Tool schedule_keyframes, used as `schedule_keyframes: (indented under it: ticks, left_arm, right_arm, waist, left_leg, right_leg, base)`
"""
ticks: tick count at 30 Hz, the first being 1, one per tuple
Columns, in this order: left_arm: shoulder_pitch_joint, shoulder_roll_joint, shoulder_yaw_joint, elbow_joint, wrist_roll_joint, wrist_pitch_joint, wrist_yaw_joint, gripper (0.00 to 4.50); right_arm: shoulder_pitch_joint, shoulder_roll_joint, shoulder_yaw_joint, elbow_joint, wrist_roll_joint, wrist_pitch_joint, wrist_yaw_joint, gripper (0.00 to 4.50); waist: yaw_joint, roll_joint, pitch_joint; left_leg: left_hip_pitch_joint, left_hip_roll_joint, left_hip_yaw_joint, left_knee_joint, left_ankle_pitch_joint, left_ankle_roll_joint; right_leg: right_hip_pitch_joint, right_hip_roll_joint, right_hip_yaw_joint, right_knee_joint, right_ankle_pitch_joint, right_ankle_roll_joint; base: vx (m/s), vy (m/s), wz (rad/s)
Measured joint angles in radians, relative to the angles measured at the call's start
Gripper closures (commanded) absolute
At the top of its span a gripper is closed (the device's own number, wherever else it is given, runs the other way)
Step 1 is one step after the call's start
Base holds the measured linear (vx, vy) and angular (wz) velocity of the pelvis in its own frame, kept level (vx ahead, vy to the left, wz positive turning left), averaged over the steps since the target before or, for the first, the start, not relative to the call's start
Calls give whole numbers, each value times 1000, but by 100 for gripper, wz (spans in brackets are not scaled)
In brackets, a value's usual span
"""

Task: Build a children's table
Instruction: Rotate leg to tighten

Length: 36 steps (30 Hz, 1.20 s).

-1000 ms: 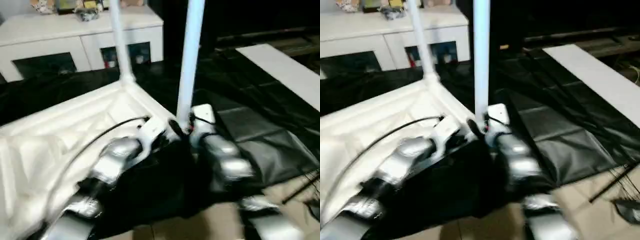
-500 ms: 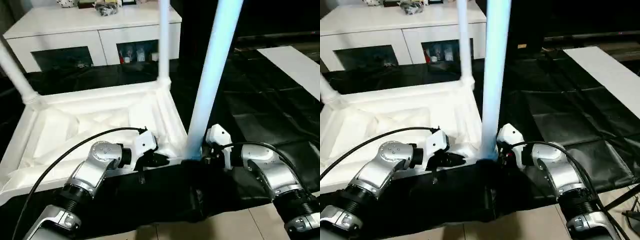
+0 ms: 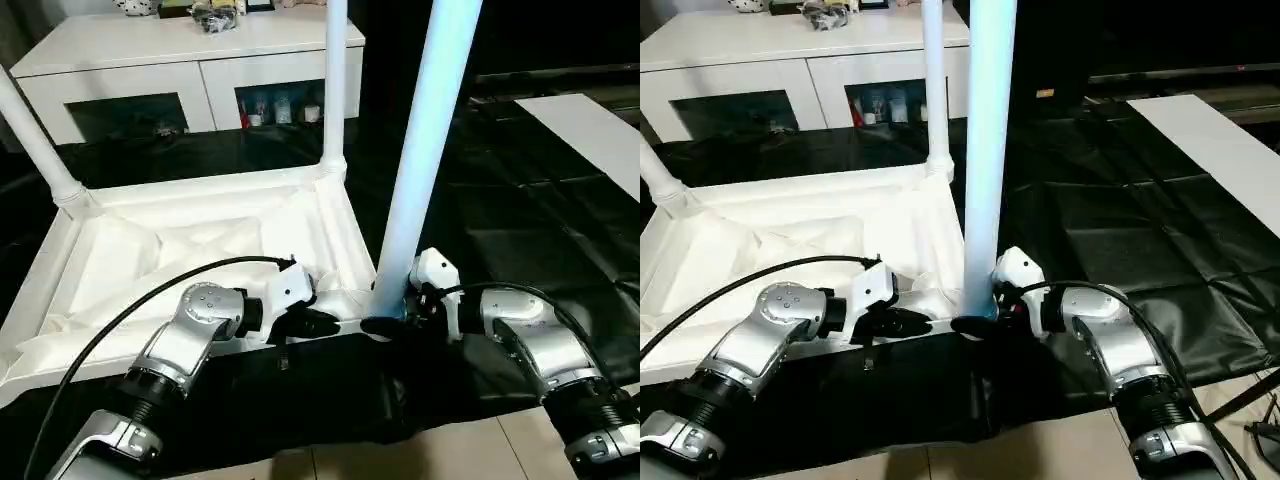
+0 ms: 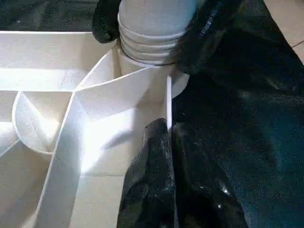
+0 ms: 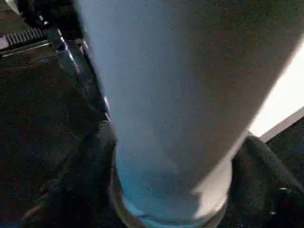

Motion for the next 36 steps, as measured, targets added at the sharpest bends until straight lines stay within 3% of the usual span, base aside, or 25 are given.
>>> schedule_keyframes:
  ticks: [1, 4, 10, 13, 20, 22, 23, 25, 30, 33, 36]
  left_arm:
    - [1, 2, 0, 0, -1, 0, 0, 450]
    - [3, -2, 6, 3, -4, 5, 9, 450]
    - [-46, -70, 37, 88, 37, 38, 165, 450]
    - [-104, -146, 48, 172, 64, 76, 311, 450]
    - [-187, -261, 53, 296, 107, 107, 511, 450]
    - [-190, -268, 53, 312, 112, 102, 523, 450]
    - [-192, -268, 52, 315, 112, 99, 523, 450]
    - [-193, -266, 50, 319, 115, 87, 524, 450]
    - [-181, -225, 55, 297, 112, 62, 502, 450]
    - [-142, -181, 55, 234, 100, 54, 424, 450]
    - [-62, -87, 42, 125, 48, 24, 243, 450]
  right_arm:
    - [1, 8, -5, 6, 7, 6, -6, 167]
    - [6, 58, -27, 23, 16, 9, -58, 173]
    - [-4, 203, -94, 95, -15, -4, -371, 181]
    - [-52, 305, -145, 168, -53, 10, -634, 181]
    - [-176, 416, -219, 336, -73, 14, -980, 181]
    - [-185, 417, -223, 356, -74, 4, -989, 181]
    - [-184, 419, -230, 357, -74, -4, -983, 125]
    - [-177, 420, -241, 355, -67, -24, -958, 109]
    - [-143, 415, -238, 317, -44, -54, -829, 67]
    - [-97, 343, -189, 239, -16, -24, -669, 39]
    - [-14, 182, -82, 92, -2, 11, -380, 39]
  waist:
    - [-1, 0, 0]
    - [-6, -1, 0]
    - [-37, -2, -1]
    - [-55, -3, -1]
    - [-64, -6, -3]
    - [-64, -6, -3]
    - [-64, -6, -3]
    - [-62, -7, -3]
    - [-76, -7, -2]
    - [-79, -7, -2]
    - [-66, -6, -3]
  left_leg:
    - [0, 0, 0, 0, 0, 0]
    - [1, 1, 0, 1, 0, -1]
    - [5, 0, 0, 1, 2, -5]
    - [15, -2, -1, 1, 2, -5]
    - [16, -5, -3, 0, 2, -5]
    - [16, -5, -4, -1, 2, -5]
    - [16, -5, -4, -1, 2, -5]
    - [15, -6, -4, -2, 2, -4]
    - [11, -5, -6, -5, 2, -5]
    - [14, -5, -6, -9, 2, -5]
    - [14, -4, -6, -11, 2, -5]
  right_leg:
    - [0, 0, 0, 0, 0, 0]
    - [0, 1, 0, 2, 0, 0]
    - [4, 1, 1, 3, -1, 3]
    - [12, 0, 2, -1, -1, 4]
    - [16, -1, 2, -9, -2, 6]
    - [17, -1, 2, -12, -2, 6]
    - [17, -1, 2, -12, -2, 6]
    - [17, -1, 2, -13, -2, 6]
    - [14, 0, 1, -12, -2, 6]
    - [12, 0, 0, -11, -1, 5]
    - [13, 1, 0, -4, -3, 9]
  base:
    - [0, 0, 0]
    - [0, 0, 0]
    - [0, 0, 0]
    - [0, 0, 0]
    - [0, 0, 0]
    - [0, 0, 0]
    - [0, 0, 0]
    - [0, 0, 0]
    - [0, 0, 0]
    - [0, 0, 0]
    - [0, 0, 0]
